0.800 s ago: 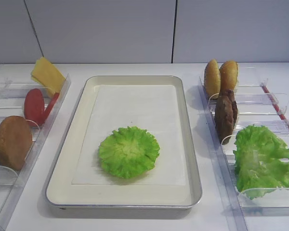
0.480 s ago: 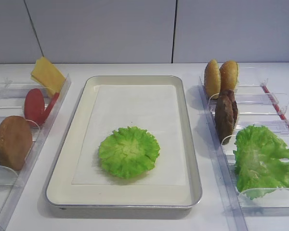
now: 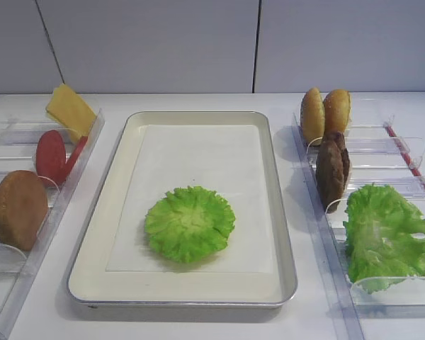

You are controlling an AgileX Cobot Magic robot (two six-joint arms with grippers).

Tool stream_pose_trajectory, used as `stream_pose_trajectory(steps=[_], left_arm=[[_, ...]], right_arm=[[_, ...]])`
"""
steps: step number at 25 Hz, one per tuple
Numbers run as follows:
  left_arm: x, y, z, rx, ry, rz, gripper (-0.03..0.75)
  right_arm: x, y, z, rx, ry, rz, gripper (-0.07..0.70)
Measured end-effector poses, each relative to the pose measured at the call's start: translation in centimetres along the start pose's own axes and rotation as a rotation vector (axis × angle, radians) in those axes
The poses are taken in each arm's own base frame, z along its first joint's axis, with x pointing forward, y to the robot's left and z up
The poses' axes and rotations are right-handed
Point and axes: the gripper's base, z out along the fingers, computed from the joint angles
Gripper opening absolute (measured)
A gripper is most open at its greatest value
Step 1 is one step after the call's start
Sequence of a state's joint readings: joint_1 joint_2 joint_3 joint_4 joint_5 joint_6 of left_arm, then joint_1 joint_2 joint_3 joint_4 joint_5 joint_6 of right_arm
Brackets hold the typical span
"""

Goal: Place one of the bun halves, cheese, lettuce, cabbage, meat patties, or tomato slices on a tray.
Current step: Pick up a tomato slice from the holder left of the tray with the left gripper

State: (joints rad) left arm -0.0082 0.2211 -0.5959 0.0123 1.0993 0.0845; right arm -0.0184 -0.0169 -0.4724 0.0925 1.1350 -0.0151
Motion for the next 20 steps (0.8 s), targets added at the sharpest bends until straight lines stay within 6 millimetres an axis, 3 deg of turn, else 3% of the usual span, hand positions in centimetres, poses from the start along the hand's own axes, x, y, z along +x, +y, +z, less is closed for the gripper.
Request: stream_pose_trajectory(steps=[9, 13, 17, 20], left_arm=[[-8.1, -0.2, 2.9, 0.107, 0.076, 0.056, 0.453], [-11.6, -0.8, 5.2, 0.213, 0.119, 0.063, 0.443], [-14.0, -2.2, 8.0, 0.308, 0.169, 0.106, 0.423], [-15.3, -4.4, 10.0, 0.367, 0.204, 0.196, 0.414]], right_arm=[[0.0, 0.0, 0.0, 0.000, 0.000, 0.002, 0.240], [0.0, 0.0, 0.0, 0.000, 0.000, 0.002, 0.209], [0.0, 0.0, 0.0, 0.000, 0.000, 0.002, 0.180], [0.0, 0.0, 0.0, 0.000, 0.000, 0.002, 0.158]])
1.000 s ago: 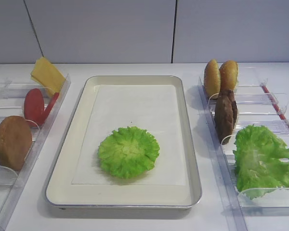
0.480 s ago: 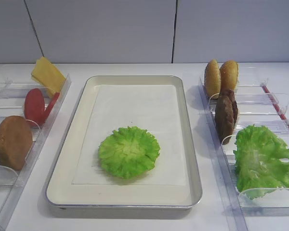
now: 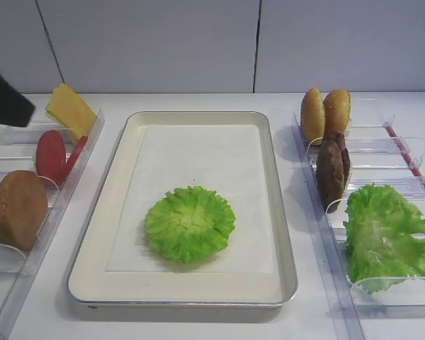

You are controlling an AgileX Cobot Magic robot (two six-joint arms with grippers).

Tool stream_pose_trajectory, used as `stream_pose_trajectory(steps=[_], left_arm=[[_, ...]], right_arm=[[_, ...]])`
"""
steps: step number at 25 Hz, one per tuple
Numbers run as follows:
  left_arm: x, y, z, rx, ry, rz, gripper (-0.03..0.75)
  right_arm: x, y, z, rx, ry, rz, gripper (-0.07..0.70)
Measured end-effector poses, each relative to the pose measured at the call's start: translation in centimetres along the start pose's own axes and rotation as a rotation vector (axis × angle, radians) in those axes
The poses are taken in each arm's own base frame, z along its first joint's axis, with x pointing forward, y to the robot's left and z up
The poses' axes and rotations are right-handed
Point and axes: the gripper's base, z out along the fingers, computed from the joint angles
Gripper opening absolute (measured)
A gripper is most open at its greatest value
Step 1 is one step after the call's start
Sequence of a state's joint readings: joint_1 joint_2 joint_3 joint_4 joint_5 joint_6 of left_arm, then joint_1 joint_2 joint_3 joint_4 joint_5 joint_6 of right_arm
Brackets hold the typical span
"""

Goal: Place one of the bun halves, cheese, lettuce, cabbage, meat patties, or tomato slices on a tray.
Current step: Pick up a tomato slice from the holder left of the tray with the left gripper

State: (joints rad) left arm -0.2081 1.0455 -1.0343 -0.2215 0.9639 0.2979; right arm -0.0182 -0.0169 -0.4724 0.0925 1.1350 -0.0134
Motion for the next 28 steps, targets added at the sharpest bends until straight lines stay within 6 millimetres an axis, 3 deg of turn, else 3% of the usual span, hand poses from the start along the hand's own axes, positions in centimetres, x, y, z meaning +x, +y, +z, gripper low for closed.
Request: stream_pose_trajectory(steps=[10, 19, 23, 28], left_arm=[[-5.3, -3.0, 8.8, -0.232, 0.187, -0.057, 0.412], [-6.2, -2.0, 15.2, -0.437, 0.370, -0.102, 0.420], [-6.5, -1.9, 17.1, -0.444, 0.367, -0.083, 0.482], [-6.7, -1.4, 17.6, -0.509, 0.342, -0.084, 0.507]], right_arm=[[0.0, 0.0, 0.0, 0.000, 0.000, 0.000, 0.146], [0.0, 0.0, 0.0, 0.000, 0.000, 0.000, 0.144], [0.0, 0.0, 0.0, 0.000, 0.000, 0.000, 0.144], [0.0, 0.0, 0.0, 0.000, 0.000, 0.000, 0.144]])
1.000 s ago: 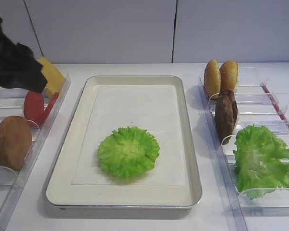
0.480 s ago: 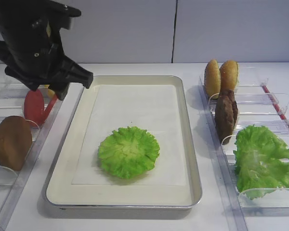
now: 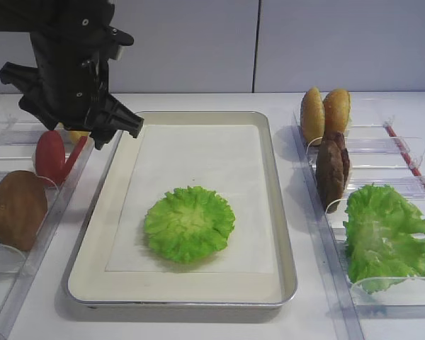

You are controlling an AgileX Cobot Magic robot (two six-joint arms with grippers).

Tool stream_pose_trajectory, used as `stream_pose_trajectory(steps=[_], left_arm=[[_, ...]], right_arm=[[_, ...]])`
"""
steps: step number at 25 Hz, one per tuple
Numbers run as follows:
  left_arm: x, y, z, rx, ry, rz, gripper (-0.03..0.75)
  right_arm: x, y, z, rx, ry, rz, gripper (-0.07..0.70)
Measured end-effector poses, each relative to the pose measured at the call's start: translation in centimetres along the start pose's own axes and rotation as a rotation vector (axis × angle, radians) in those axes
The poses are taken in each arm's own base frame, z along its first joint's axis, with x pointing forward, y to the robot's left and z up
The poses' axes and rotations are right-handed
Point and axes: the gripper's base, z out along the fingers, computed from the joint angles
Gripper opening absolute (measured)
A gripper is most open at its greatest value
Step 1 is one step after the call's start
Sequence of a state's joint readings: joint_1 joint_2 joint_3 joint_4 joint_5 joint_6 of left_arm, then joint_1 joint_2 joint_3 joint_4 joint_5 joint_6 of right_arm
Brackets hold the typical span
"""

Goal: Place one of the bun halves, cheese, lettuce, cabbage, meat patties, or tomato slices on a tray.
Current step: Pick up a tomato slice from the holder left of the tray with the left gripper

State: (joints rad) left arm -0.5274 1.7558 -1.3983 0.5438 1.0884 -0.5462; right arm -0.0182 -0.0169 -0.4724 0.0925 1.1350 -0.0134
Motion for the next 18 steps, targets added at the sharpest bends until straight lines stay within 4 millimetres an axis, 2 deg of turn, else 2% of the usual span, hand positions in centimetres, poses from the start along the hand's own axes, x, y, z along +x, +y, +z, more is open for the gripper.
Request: stream_pose_trajectory(steps=[4, 10, 18], left_arm=[[-0.1, -0.3, 0.7, -0.015, 0.007, 0.005, 0.508], [-0.1, -1.3, 2.8, -0.040, 0.046, 0.036, 0.508], [-0.3, -1.4, 2.8, -0.031, 0.029, 0.037, 0.473]], right_arm=[[0.0, 0.0, 0.0, 0.000, 0.000, 0.000, 0.144], [0.0, 0.0, 0.0, 0.000, 0.000, 0.000, 0.144], [0.0, 0.0, 0.0, 0.000, 0.000, 0.000, 0.144]])
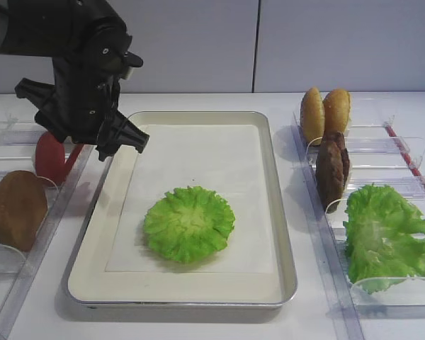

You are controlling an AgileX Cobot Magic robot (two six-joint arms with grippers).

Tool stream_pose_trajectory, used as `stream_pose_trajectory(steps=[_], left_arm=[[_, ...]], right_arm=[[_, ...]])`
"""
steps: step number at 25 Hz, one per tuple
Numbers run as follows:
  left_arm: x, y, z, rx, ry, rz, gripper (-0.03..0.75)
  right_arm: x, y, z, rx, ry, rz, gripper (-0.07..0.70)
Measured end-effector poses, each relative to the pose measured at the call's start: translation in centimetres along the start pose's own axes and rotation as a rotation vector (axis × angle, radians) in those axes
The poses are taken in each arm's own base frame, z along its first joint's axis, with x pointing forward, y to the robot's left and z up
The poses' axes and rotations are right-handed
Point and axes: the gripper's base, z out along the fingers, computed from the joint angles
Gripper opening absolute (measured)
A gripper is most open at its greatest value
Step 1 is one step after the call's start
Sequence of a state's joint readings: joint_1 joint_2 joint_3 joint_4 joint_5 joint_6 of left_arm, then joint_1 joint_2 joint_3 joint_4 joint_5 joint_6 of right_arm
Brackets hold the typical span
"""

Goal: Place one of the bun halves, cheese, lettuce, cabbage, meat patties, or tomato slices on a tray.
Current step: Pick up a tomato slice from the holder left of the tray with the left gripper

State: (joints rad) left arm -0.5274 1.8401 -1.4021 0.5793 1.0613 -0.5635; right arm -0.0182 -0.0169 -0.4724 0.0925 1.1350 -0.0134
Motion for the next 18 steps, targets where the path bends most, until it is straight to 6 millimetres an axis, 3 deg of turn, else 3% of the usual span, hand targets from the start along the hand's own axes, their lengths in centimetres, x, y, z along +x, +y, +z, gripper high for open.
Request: stream_pose_trajectory(steps=[13, 18], left_arm=[[-0.1, -0.4, 1.1, -0.030, 0.018, 0.023, 0.430], [-0.2, -0.4, 1.3, -0.041, 0.019, 0.027, 0.370]], right_arm=[[0.0, 0.0, 0.0, 0.000, 0.000, 0.000, 0.144], [0.0, 0.0, 0.0, 0.000, 0.000, 0.000, 0.144]])
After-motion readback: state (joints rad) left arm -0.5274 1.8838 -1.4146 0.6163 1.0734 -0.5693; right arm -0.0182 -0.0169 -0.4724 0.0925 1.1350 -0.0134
